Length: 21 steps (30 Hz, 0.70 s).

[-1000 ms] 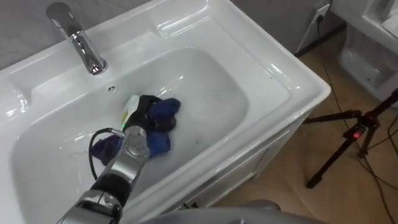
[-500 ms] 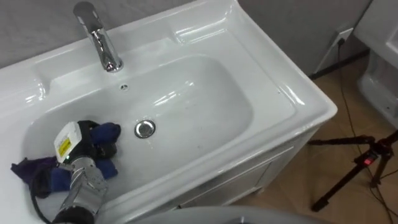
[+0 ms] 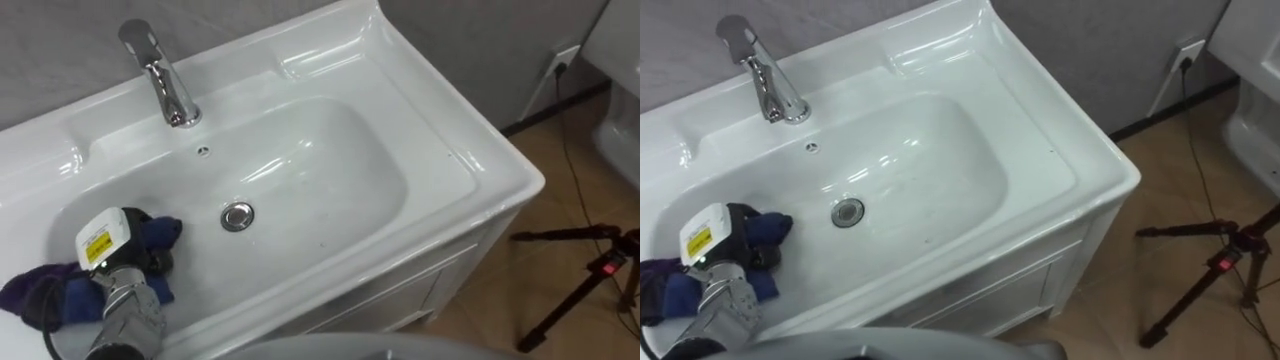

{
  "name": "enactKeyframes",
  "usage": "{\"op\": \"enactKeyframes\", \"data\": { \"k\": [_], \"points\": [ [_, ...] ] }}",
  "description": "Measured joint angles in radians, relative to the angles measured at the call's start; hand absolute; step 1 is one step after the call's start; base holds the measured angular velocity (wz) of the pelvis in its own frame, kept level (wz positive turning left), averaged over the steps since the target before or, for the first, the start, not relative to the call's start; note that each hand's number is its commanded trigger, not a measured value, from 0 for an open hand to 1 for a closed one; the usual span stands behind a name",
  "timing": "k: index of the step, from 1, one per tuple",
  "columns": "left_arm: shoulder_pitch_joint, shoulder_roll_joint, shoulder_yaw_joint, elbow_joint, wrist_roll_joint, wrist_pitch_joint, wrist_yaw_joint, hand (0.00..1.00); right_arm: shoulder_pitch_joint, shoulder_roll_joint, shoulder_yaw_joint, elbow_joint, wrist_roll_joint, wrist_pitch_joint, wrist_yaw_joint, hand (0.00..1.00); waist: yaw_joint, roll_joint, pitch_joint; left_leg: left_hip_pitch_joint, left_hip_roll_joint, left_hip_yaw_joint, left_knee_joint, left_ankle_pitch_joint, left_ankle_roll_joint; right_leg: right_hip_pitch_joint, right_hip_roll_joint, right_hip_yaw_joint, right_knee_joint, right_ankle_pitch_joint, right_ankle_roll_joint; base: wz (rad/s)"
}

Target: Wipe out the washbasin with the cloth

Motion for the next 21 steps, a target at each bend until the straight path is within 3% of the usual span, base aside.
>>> {"op": "enactKeyframes", "data": {
  "k": [9,21],
  "points": [
    [0.006,-0.008,0.0,0.0,0.019,0.002,-0.004,1.0,-0.037,-0.014,-0.002,0.001,-0.016,-0.038,0.0,0.0,0.003,0.018,-0.0014,-0.006,0.001,-0.022,0.0,0.006,-0.009,-0.001,0.0,-0.023,0.001,-0.007,-0.007,0.07],
    [0.006,-0.017,-0.003,-0.004,0.018,0.033,-0.013,1.0,-0.021,-0.01,0.006,0.002,-0.004,-0.042,-0.02,0.0,-0.004,0.014,0.0002,0.003,0.002,-0.019,0.009,0.006,-0.01,0.013,-0.001,-0.022,0.004,-0.01,-0.008,0.01]
  ]
}}
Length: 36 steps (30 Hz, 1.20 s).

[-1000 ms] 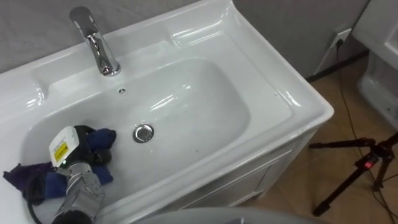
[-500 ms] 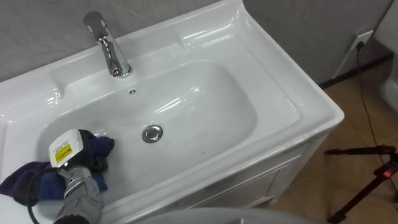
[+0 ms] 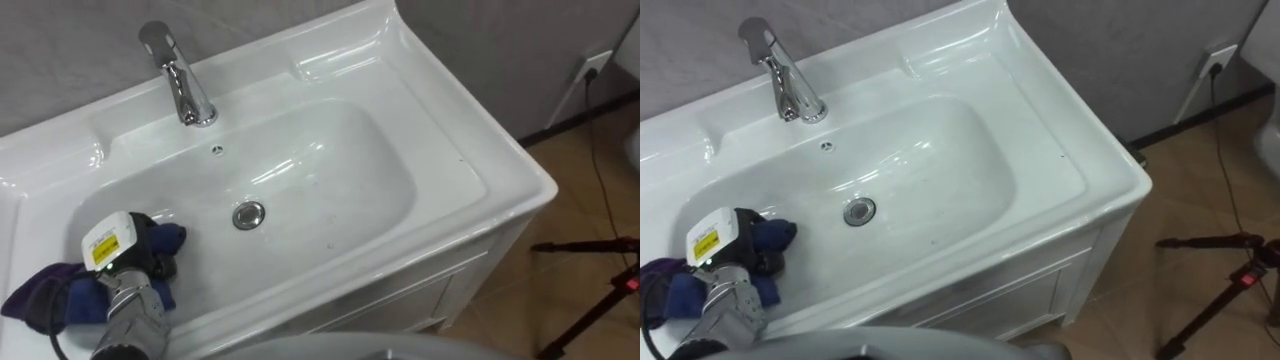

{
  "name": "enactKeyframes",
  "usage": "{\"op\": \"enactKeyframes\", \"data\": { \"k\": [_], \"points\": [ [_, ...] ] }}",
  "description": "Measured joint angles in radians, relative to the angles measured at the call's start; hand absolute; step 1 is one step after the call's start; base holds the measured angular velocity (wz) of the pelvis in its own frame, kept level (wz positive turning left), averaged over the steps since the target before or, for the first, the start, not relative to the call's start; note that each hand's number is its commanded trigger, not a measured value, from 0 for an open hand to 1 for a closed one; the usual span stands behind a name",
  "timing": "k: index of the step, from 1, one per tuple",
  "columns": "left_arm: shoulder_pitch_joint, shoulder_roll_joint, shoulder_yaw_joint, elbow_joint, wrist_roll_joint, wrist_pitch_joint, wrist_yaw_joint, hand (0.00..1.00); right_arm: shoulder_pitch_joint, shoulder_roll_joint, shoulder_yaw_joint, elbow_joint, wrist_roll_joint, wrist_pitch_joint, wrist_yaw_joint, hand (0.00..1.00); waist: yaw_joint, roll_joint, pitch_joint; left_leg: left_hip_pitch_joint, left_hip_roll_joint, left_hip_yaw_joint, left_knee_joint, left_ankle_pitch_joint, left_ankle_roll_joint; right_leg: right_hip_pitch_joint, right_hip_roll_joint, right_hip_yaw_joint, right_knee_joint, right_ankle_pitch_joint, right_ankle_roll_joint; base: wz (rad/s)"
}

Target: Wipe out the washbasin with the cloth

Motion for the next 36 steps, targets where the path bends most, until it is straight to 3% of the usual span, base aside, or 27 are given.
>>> {"op": "enactKeyframes", "data": {
  "k": [7,12,15,18,23,26,29,31,36],
  "points": [
    [0.002,-0.006,-0.008,-0.027,-0.058,0.037,-0.003,1.0,0.009,0.006,0.005,0.022,0.004,-0.002,-0.002,0.0,-0.035,-0.013,0.0031,-0.003,-0.002,0.001,0.001,0.0,0.0,0.0,-0.01,-0.003,0.007,-0.007,0.003,0.07],
    [-0.002,-0.007,-0.009,-0.049,-0.103,0.037,-0.03,1.0,0.01,0.017,0.008,0.034,0.032,-0.017,-0.002,0.0,-0.036,-0.025,0.0098,0.001,-0.006,0.002,0.001,0.0,0.0,-0.001,-0.012,0.006,0.015,-0.013,0.007,0.0],
    [-0.027,-0.024,-0.017,-0.05,-0.199,0.034,-0.058,1.0,0.012,0.027,0.026,0.043,0.04,-0.021,-0.002,0.0,-0.036,-0.027,0.0113,-0.004,-0.007,0.005,0.001,0.0,0.0,-0.007,-0.013,0.007,0.013,-0.013,0.008,0.0],
    [-0.044,-0.035,-0.024,-0.05,-0.297,0.004,-0.11,1.0,0.023,0.038,0.027,0.041,0.039,-0.027,-0.001,0.0,-0.035,-0.027,0.0113,-0.006,-0.007,0.006,0.0,0.0,0.0,-0.015,-0.012,0.011,0.016,-0.012,0.009,-0.06],
    [-0.059,-0.035,-0.095,-0.062,-0.475,-0.026,-0.19,1.0,0.031,0.054,0.065,0.042,0.038,-0.027,0.005,0.0,-0.048,-0.027,0.0116,-0.007,-0.007,0.011,0.0,0.0,0.0,-0.018,-0.015,0.01,0.016,-0.013,0.008,-0.02],
    [-0.086,-0.049,-0.139,-0.081,-0.526,-0.027,-0.268,1.0,0.032,0.059,0.087,0.041,0.036,-0.018,0.015,0.0,-0.051,-0.028,0.0119,-0.014,-0.008,0.012,0.0,0.0,0.0,-0.022,-0.016,0.012,0.015,-0.014,0.01,0.02],
    [-0.137,-0.053,-0.231,-0.088,-0.615,-0.028,-0.325,1.0,0.028,0.07,0.14,0.033,0.039,-0.014,0.022,0.0,-0.053,-0.033,0.0159,-0.023,-0.008,0.016,0.0,0.0,0.0,-0.033,-0.015,0.01,0.016,-0.012,0.011,0.03],
    [-0.16,-0.072,-0.271,-0.107,-0.675,-0.024,-0.378,1.0,0.024,0.079,0.145,0.024,0.035,-0.014,0.024,0.0,-0.066,-0.036,0.0167,-0.027,-0.008,0.024,0.001,0.0,0.0,-0.038,-0.016,0.01,0.015,-0.012,0.011,-0.04],
    [-0.188,-0.067,-0.315,-0.134,-0.773,-0.022,-0.428,1.0,0.023,0.092,0.183,0.0,0.042,-0.011,0.024,0.0,-0.083,-0.036,0.0193,-0.055,-0.01,0.035,0.004,0.0,0.0,-0.056,-0.016,0.002,0.012,-0.01,0.015,0.09]
  ]
}}
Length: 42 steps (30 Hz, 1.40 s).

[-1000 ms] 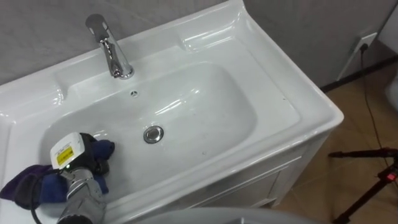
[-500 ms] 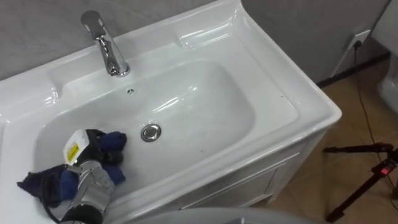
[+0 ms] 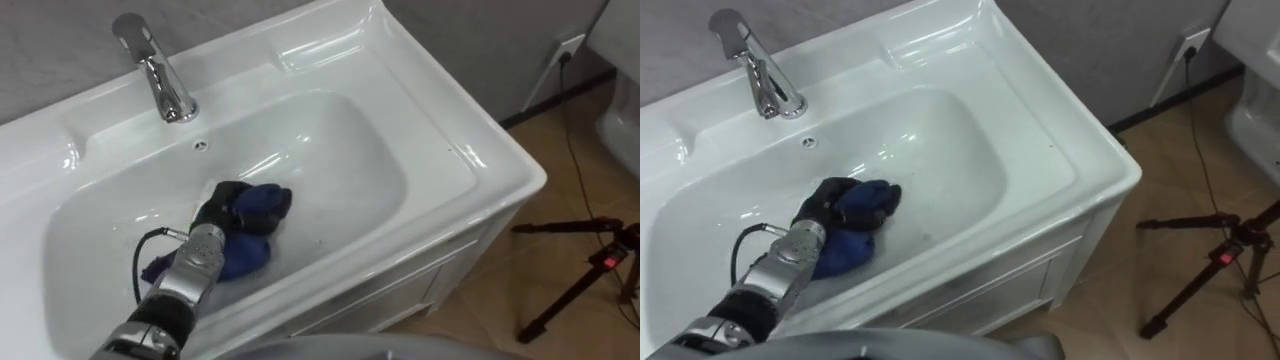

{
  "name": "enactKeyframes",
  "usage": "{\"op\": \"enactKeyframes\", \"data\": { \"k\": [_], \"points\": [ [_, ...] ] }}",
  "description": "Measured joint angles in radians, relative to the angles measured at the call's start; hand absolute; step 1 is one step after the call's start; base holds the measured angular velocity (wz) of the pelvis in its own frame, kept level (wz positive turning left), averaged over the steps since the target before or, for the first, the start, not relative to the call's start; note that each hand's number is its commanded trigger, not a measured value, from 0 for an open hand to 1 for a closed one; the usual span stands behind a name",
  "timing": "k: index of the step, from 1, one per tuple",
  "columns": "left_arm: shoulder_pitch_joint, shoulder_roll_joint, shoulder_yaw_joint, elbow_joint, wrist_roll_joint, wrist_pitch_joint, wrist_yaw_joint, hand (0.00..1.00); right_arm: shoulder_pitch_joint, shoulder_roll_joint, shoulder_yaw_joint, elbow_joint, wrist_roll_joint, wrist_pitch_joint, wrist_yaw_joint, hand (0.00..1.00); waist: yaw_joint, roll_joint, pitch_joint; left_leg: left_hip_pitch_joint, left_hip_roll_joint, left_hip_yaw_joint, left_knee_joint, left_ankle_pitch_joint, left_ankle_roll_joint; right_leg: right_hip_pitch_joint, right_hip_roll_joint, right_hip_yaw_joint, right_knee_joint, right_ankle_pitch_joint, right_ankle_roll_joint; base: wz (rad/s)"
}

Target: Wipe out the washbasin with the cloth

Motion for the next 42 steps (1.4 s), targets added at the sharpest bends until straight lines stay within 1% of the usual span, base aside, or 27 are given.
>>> {"op": "enactKeyframes", "data": {
  "k": [2,3,5,7,8,10,12,15,17,21,24,26,28,30,31,33,35,36,39,42],
  "points": [
    [-0.023,-0.002,-0.013,-0.013,-0.082,0.007,-0.011,1.0,-0.002,0.001,0.01,-0.006,0.0,0.006,0.0,0.0,-0.011,-0.001,0.0016,-0.01,-0.003,0.0,0.0,0.0,0.0,-0.007,-0.002,-0.007,0.0,0.0,0.002,0.09],
    [-0.025,-0.002,-0.014,-0.026,-0.101,0.014,-0.02,1.0,-0.002,0.001,0.011,-0.009,0.0,0.011,0.0,0.0,-0.016,0.001,0.0024,-0.014,-0.004,0.0,0.0,0.0,0.0,-0.011,-0.003,-0.007,0.0,0.001,0.002,0.07],
    [-0.025,-0.001,-0.044,-0.071,-0.146,0.019,-0.052,1.0,-0.001,0.001,0.021,-0.022,0.0,0.017,-0.001,0.0,-0.028,0.002,0.008,-0.024,-0.008,0.0,0.001,0.001,0.001,-0.018,-0.008,-0.011,-0.002,0.002,0.005,0.05],
    [-0.026,-0.009,-0.087,-0.121,-0.185,0.018,-0.093,1.0,0.001,0.001,0.042,-0.024,0.001,0.022,-0.001,0.0,-0.042,0.002,0.0137,-0.027,-0.014,0.001,0.001,0.001,0.002,-0.02,-0.014,-0.016,-0.001,0.001,0.009,0.02],
    [-0.026,-0.011,-0.097,-0.133,-0.199,0.018,-0.102,1.0,0.0,0.002,0.047,-0.024,0.002,0.022,0.0,0.0,-0.047,0.002,0.0144,-0.028,-0.014,0.003,0.001,0.001,0.002,-0.02,-0.014,-0.016,-0.001,0.001,0.009,0.0],
    [-0.04,-0.014,-0.138,-0.165,-0.242,0.018,-0.14,1.0,-0.001,0.001,0.06,-0.024,0.003,0.021,0.003,0.0,-0.059,0.005,0.0166,-0.029,-0.015,0.012,0.001,0.001,0.002,-0.019,-0.015,-0.009,-0.001,0.002,0.011,-0.08],
    [-0.05,-0.014,-0.154,-0.178,-0.261,0.018,-0.17,1.0,0.0,0.001,0.06,-0.023,0.007,0.021,0.004,0.0,-0.068,0.007,0.0175,-0.029,-0.015,0.015,0.001,0.001,0.002,-0.018,-0.015,-0.008,-0.002,0.002,0.011,-0.02],
    [-0.052,-0.004,-0.155,-0.191,-0.304,0.025,-0.205,1.0,-0.001,-0.002,0.06,-0.025,0.015,0.021,0.006,0.0,-0.082,0.014,0.0214,-0.027,-0.014,0.021,0.001,0.001,0.002,-0.014,-0.016,-0.014,-0.006,0.002,0.011,0.04],
    [-0.06,-0.004,-0.155,-0.194,-0.31,0.035,-0.216,1.0,-0.01,-0.002,0.06,-0.024,0.015,0.022,0.01,0.0,-0.082,0.016,0.0219,-0.031,-0.015,0.022,0.001,0.001,0.002,-0.013,-0.017,-0.02,-0.012,0.002,0.011,0.1],
    [-0.067,-0.004,-0.159,-0.235,-0.31,0.079,-0.25,1.0,-0.03,-0.009,0.082,-0.02,0.021,0.021,0.009,0.0,-0.083,0.02,0.0214,-0.038,-0.017,0.022,0.002,0.0,0.002,-0.013,-0.019,-0.032,-0.016,0.002,0.011,0.08],
    [-0.067,-0.007,-0.181,-0.272,-0.31,0.092,-0.27,1.0,-0.044,-0.013,0.09,-0.02,0.033,0.013,0.009,0.0,-0.083,0.028,0.02,-0.038,-0.017,0.022,0.002,0.0,0.003,-0.011,-0.02,-0.034,-0.016,0.002,0.011,0.01],
    [-0.067,-0.008,-0.183,-0.28,-0.311,0.099,-0.272,1.0,-0.054,-0.014,0.099,-0.019,0.036,0.01,0.009,0.0,-0.084,0.033,0.0199,-0.039,-0.016,0.022,0.002,0.0,0.003,-0.011,-0.02,-0.037,-0.016,0.002,0.011,0.05],
    [-0.068,-0.007,-0.186,-0.298,-0.31,0.115,-0.272,1.0,-0.069,-0.017,0.118,-0.01,0.044,0.009,0.009,0.0,-0.094,0.04,0.0193,-0.045,-0.016,0.021,0.002,0.0,0.003,-0.011,-0.021,-0.048,-0.016,0.002,0.011,0.15],
    [-0.069,-0.004,-0.19,-0.311,-0.31,0.124,-0.272,1.0,-0.081,-0.021,0.119,0.007,0.052,0.007,0.009,0.0,-0.103,0.045,0.0203,-0.045,-0.016,0.021,0.002,0.0,0.003,-0.011,-0.022,-0.05,-0.014,0.002,0.011,0.12],
    [-0.072,-0.002,-0.194,-0.317,-0.308,0.132,-0.272,1.0,-0.082,-0.027,0.119,0.01,0.055,-0.002,0.008,0.0,-0.109,0.049,0.0197,-0.046,-0.017,0.021,0.002,0.0,0.003,-0.01,-0.025,-0.051,-0.013,0.002,0.011,0.07],
    [-0.082,-0.002,-0.199,-0.321,-0.308,0.142,-0.272,1.0,-0.083,-0.036,0.119,0.023,0.064,-0.011,0.007,0.0,-0.112,0.053,0.0216,-0.046,-0.019,0.021,0.002,0.0,0.003,-0.01,-0.029,-0.052,-0.013,0.002,0.012,0.04],
    [-0.083,-0.001,-0.2,-0.346,-0.306,0.156,-0.272,1.0,-0.088,-0.042,0.119,0.043,0.068,-0.013,0.003,0.0,-0.115,0.055,0.0224,-0.051,-0.021,0.021,0.002,0.0,0.003,-0.013,-0.028,-0.052,-0.014,0.003,0.013,0.03],
    [-0.083,0.001,-0.21,-0.377,-0.306,0.163,-0.274,1.0,-0.088,-0.044,0.119,0.044,0.068,-0.013,-0.002,0.0,-0.116,0.056,0.0233,-0.054,-0.023,0.021,0.003,0.0,0.003,-0.015,-0.029,-0.052,-0.015,0.004,0.014,0.04],
    [-0.086,0.002,-0.233,-0.442,-0.306,0.166,-0.294,1.0,-0.078,-0.048,0.119,0.047,0.068,-0.013,-0.003,0.0,-0.117,0.055,0.0237,-0.051,-0.026,0.021,0.003,0.0,0.004,-0.013,-0.032,-0.05,-0.015,0.006,0.017,-0.01],
    [-0.089,0.001,-0.237,-0.467,-0.306,0.166,-0.317,1.0,-0.077,-0.048,0.119,0.048,0.071,-0.017,-0.002,0.0,-0.117,0.054,0.0249,-0.05,-0.028,0.022,0.003,-0.003,0.008,-0.014,-0.034,-0.045,-0.016,0.009,0.022,-0.05]
  ]
}}
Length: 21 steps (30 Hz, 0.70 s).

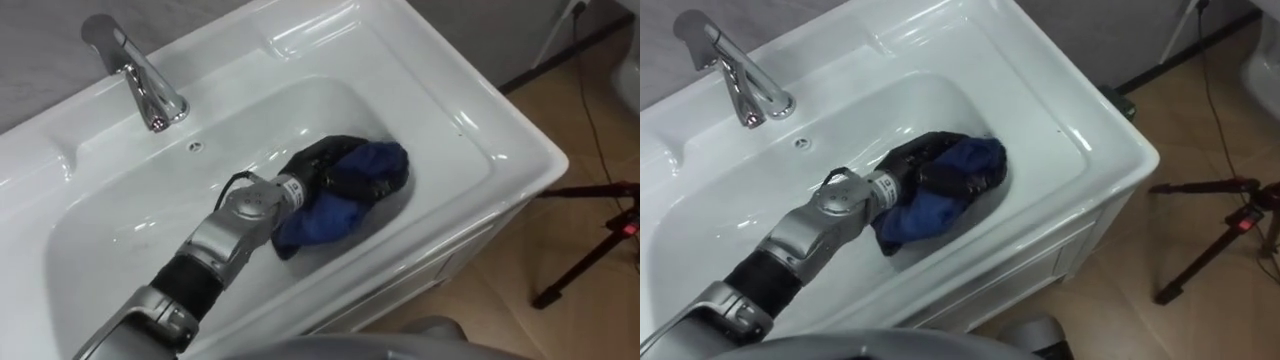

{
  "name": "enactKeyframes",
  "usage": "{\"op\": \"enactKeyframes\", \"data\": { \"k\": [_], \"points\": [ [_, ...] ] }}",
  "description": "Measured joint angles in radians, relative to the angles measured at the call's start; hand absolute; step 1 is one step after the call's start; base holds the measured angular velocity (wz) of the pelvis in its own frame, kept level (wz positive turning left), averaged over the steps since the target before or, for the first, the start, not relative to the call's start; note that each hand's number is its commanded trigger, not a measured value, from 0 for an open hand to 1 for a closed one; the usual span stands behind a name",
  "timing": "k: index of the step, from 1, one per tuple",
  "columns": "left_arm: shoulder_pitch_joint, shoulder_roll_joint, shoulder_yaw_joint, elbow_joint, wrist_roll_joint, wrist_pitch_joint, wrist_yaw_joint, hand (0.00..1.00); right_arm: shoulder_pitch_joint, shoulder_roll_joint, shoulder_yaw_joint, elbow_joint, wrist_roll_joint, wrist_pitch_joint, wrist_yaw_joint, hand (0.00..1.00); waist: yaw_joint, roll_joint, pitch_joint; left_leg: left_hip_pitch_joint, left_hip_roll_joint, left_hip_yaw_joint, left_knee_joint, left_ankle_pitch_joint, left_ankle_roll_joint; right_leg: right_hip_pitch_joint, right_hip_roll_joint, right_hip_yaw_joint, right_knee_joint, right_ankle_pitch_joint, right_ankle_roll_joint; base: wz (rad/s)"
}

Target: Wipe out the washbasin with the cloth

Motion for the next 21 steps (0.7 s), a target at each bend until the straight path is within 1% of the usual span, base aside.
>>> {"op": "enactKeyframes", "data": {
  "k": [2,6,8,9,11,12,13,14,15,16,17,18,19,21],
  "points": [
    [0.0,-0.001,0.0,0.0,0.0,0.0,-0.001,1.0,0.0,0.0,0.0,0.007,0.001,-0.008,0.0,0.0,-0.003,-0.001,0.001,0.001,0.0,0.0,0.001,-0.004,0.007,0.0,0.0,0.0,0.0,0.001,0.001,0.0],
    [0.0,-0.003,-0.001,0.0,0.004,-0.002,-0.001,1.0,-0.002,0.001,0.008,0.009,0.01,-0.011,-0.001,0.0,-0.001,-0.006,0.0057,0.001,-0.002,0.004,0.002,-0.005,0.011,0.0,-0.001,0.003,0.0,0.002,0.005,-0.01],
    [0.001,-0.001,0.003,0.0,0.044,-0.013,-0.002,1.0,0.0,0.005,0.007,0.009,0.009,-0.012,-0.001,0.0,0.009,-0.012,0.0099,0.004,-0.001,0.008,0.001,-0.004,0.012,0.0,0.0,0.009,-0.001,0.0,0.006,-0.08],
    [0.004,0.001,0.005,-0.002,0.079,-0.024,-0.008,1.0,0.0,0.006,0.006,0.008,0.008,-0.012,0.002,0.0,0.011,-0.016,0.0124,0.003,-0.001,0.007,0.001,-0.004,0.012,0.0,0.001,0.01,-0.002,-0.001,0.007,-0.03],
    [0.005,-0.006,0.016,-0.003,0.151,-0.034,-0.021,1.0,-0.002,0.006,0.006,0.007,0.009,-0.01,0.006,0.0,0.019,-0.02,0.0143,0.006,-0.001,0.01,0.001,-0.004,0.012,-0.001,0.001,0.015,-0.001,-0.001,0.007,-0.07],
    [0.014,-0.01,0.021,0.006,0.192,-0.045,-0.022,1.0,-0.001,0.006,0.006,0.012,0.009,-0.008,0.012,0.0,0.028,-0.024,0.015,0.012,-0.001,0.016,0.001,-0.004,0.012,0.0,0.003,0.025,0.001,-0.001,0.007,-0.27],
    [0.03,-0.008,0.026,0.01,0.237,-0.05,-0.018,1.0,0.002,0.006,0.006,0.008,0.008,-0.007,0.015,0.0,0.044,-0.029,0.0131,0.019,0.0,0.021,0.0,-0.004,0.012,0.001,0.004,0.031,0.002,-0.001,0.007,-0.27],
    [0.041,-0.007,0.031,0.015,0.264,-0.052,-0.016,1.0,0.005,0.007,0.006,0.003,0.008,-0.006,0.016,0.0,0.045,-0.032,0.0118,0.021,0.0,0.02,0.0,-0.004,0.012,0.003,0.005,0.033,0.002,-0.001,0.007,-0.15],
    [0.061,-0.006,0.044,0.037,0.323,-0.053,-0.009,1.0,0.014,0.008,0.005,-0.009,0.006,-0.006,0.019,0.0,0.047,-0.042,0.0123,0.028,0.0,0.021,-0.002,-0.004,0.012,0.011,0.005,0.032,0.001,-0.001,0.007,0.0],
    [0.078,-0.005,0.065,0.068,0.38,-0.053,0.006,1.0,0.017,0.012,-0.004,-0.011,0.004,-0.006,0.021,0.0,0.062,-0.053,0.0093,0.031,0.0,0.023,-0.002,-0.004,0.012,0.012,0.006,0.035,0.003,-0.001,0.007,-0.03],
    [0.086,-0.003,0.08,0.092,0.401,-0.053,0.013,1.0,0.019,0.013,-0.005,-0.011,0.005,-0.006,0.02,0.0,0.068,-0.058,0.0087,0.032,0.0,0.024,-0.002,-0.004,0.012,0.013,0.007,0.038,0.002,-0.001,0.007,-0.04],
    [0.113,0.001,0.118,0.124,0.424,-0.059,0.027,1.0,0.019,0.017,-0.008,-0.011,-0.001,-0.005,0.019,0.0,0.077,-0.069,0.0098,0.033,0.0,0.023,-0.002,-0.004,0.012,0.015,0.006,0.037,0.001,-0.001,0.007,0.0],
    [0.132,0.001,0.158,0.153,0.463,-0.082,0.041,1.0,0.022,0.021,-0.023,-0.011,-0.011,-0.004,0.019,0.0,0.09,-0.083,0.0071,0.035,-0.001,0.024,-0.002,-0.004,0.012,0.017,0.006,0.038,0.001,-0.001,0.007,0.0],
    [0.147,0.01,0.188,0.183,0.539,-0.094,0.08,1.0,0.034,0.024,-0.036,-0.014,-0.02,-0.003,0.019,0.0,0.115,-0.099,0.0003,0.043,-0.001,0.023,-0.003,-0.004,0.012,0.024,0.006,0.04,0.001,-0.001,0.007,-0.02]
  ]
}}
